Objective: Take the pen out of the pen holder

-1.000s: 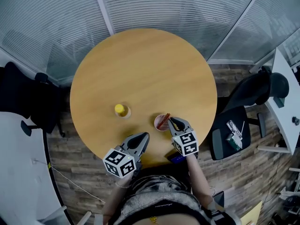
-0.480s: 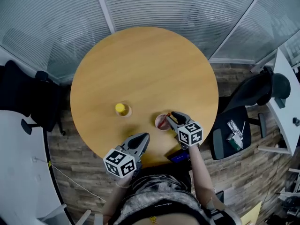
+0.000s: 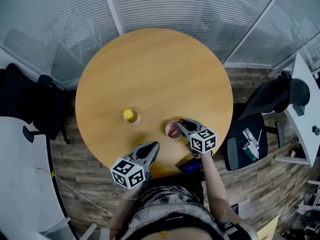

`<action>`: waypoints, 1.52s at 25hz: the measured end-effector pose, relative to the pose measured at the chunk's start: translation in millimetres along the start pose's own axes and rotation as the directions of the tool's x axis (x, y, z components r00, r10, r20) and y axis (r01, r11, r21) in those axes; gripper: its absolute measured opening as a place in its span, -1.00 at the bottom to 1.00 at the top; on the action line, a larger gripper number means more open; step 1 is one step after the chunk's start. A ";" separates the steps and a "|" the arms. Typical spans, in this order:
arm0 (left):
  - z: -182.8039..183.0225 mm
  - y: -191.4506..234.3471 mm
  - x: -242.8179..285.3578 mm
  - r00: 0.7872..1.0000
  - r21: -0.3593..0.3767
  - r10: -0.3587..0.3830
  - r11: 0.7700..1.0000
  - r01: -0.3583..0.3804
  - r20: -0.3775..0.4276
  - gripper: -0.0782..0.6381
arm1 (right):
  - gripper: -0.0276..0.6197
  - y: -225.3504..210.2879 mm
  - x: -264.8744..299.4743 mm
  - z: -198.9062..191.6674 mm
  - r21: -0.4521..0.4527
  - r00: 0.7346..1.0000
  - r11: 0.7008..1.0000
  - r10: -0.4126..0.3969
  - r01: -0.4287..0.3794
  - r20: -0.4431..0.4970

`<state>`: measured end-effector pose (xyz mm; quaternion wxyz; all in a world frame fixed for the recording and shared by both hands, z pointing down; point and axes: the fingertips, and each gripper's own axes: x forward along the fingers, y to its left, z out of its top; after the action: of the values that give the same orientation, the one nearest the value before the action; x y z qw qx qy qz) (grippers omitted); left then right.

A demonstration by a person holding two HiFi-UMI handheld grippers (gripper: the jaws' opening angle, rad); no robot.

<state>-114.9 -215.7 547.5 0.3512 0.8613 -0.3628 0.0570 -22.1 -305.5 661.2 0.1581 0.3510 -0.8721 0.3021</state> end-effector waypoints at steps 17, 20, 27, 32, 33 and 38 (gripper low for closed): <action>-9.5 -12.5 -4.7 1.000 -0.007 -0.022 1.000 0.022 -0.002 -0.77 | -0.73 12.0 -14.2 4.5 -0.104 0.999 0.994 -0.009 0.014 0.046; -12.4 -14.1 -5.7 1.000 -0.009 -0.022 1.000 0.022 -0.001 -0.77 | -0.73 14.6 -18.2 3.8 -0.133 0.998 0.991 -0.010 0.018 0.059; -14.0 -19.5 -10.7 1.000 0.002 -0.023 1.000 0.023 0.004 -0.77 | -0.73 27.1 -29.9 8.6 -0.216 0.996 0.976 -0.006 0.026 0.093; -16.1 -24.6 -12.5 1.000 0.007 -0.027 1.000 0.027 0.011 -0.77 | -0.73 34.8 -40.5 15.0 -0.255 0.993 0.966 -0.011 0.040 0.116; -16.4 -25.5 -13.5 1.000 0.006 -0.028 1.000 0.028 0.013 -0.77 | -0.73 37.4 -42.6 17.1 -0.263 0.993 0.964 -0.010 0.042 0.122; -15.3 -27.6 -18.5 0.999 0.004 -0.031 1.000 0.031 0.025 -0.77 | -0.73 50.5 -52.2 29.8 -0.294 0.987 0.954 -0.002 0.050 0.163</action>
<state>-107.7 -181.5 536.8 0.3460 0.8680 -0.3537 0.0414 -23.0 -268.7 591.9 0.1421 0.3578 -0.9128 0.1359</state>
